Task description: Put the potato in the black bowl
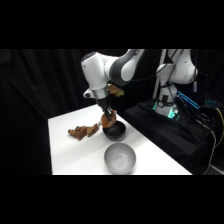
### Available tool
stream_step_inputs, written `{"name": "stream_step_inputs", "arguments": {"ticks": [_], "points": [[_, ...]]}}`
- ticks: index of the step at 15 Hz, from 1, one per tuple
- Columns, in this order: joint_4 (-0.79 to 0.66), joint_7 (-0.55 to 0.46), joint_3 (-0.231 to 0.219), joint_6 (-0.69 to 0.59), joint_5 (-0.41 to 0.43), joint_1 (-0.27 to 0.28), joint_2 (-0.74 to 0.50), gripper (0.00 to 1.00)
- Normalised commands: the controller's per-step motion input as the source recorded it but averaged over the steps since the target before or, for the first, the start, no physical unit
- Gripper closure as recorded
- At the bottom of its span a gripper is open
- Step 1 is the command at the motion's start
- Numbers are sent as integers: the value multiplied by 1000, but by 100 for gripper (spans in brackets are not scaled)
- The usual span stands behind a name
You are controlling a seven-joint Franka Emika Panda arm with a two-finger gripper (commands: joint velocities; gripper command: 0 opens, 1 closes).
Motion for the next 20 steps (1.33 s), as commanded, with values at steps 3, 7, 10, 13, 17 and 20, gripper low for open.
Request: {"name": "stream_step_inputs", "arguments": {"ticks": [3,7,10,13,17,20], "points": [[-448,-154,-50,522,70,-69,-184,96],[-273,-219,-31,380,128,-73,-39,95],[-139,-214,-1,205,160,-47,-22,51],[-105,-211,23,61,166,-26,-117,27],[-78,-133,1,-252,25,13,-295,0],[-39,-89,-6,-411,-23,31,-419,0]]}}
